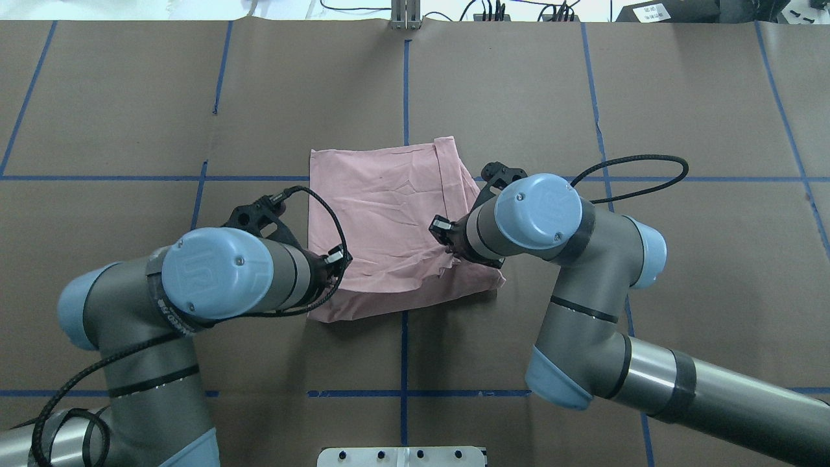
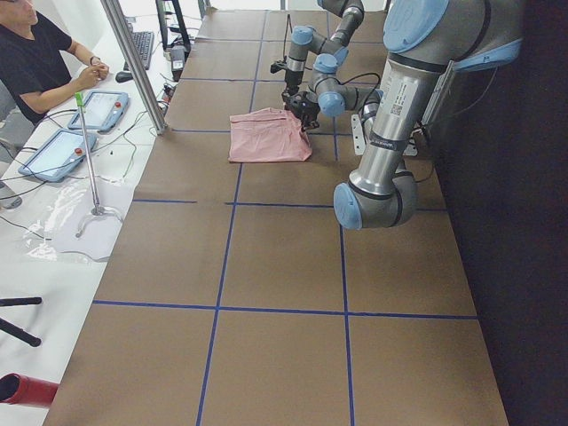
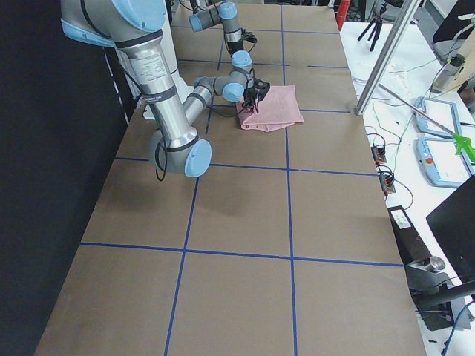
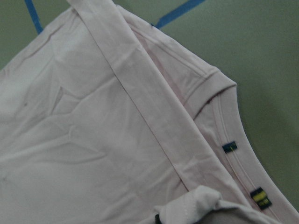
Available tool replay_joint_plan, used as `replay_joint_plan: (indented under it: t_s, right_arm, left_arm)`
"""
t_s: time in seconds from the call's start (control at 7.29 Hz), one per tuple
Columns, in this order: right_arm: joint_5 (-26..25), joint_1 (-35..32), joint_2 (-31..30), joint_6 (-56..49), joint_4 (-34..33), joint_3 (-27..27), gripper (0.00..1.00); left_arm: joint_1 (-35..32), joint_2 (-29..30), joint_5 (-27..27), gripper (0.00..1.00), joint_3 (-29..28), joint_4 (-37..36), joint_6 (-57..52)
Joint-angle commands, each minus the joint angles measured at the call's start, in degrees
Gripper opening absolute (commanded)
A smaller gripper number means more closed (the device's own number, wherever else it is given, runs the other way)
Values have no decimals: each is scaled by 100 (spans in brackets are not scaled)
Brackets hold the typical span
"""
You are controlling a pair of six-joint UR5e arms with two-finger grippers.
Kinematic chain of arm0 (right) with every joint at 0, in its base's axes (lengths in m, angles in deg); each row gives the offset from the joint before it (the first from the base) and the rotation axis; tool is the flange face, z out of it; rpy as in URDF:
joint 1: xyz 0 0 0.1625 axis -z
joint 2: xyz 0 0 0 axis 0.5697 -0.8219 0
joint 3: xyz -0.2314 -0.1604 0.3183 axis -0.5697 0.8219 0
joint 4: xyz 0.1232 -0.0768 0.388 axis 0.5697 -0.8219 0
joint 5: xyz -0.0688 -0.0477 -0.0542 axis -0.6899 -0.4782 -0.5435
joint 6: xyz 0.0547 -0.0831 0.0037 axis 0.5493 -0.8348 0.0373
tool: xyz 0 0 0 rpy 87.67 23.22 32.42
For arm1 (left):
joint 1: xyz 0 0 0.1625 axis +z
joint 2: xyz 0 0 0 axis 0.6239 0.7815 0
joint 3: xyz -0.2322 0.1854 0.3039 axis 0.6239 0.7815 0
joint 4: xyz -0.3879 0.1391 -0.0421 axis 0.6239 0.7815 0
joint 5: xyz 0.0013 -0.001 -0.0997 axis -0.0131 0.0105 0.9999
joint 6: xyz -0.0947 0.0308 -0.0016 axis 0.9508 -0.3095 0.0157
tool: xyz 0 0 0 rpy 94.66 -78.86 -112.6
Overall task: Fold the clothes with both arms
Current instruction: 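Lay the fold down and open both grippers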
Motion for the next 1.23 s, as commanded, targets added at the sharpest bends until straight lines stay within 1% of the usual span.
replay_joint_plan:
  t_s: [0.0,0.14,0.27,0.41,0.55,0.69,0.82,0.96,1.1]
  right_arm:
    - [123,-661,982,-105,191,1338,0]
    - [124,-908,1588,-123,697,2434,0]
    - [115,-1102,1925,-245,1476,3558,44]
    - [123,-1339,2050,-437,1597,3987,99]
    - [115,-1498,2034,-691,1598,4122,100]
    - [150,-1630,2042,-703,1598,4202,100]
    - [454,-1831,2034,-755,1590,4194,100]
    - [736,-2086,2025,-1251,1563,4142,100]
    - [1078,-2393,1825,-1613,1311,3889,100]
  left_arm:
    - [-831,592,11,0,-1465,990,-233]
    - [-1210,988,11,10,-2667,1918,-477]
    - [-1535,1122,11,99,-3480,2511,-984]
    - [-1956,1158,63,100,-3714,2690,-1363]
    - [-2117,1159,72,100,-3838,2805,-1515]
    - [-2136,1159,124,100,-3883,2911,-1516]
    - [-2223,1159,316,100,-3875,2921,-1534]
    - [-2537,1141,971,100,-3840,2929,-1734]
    - [-2828,1063,1439,100,-3692,2860,-2197]
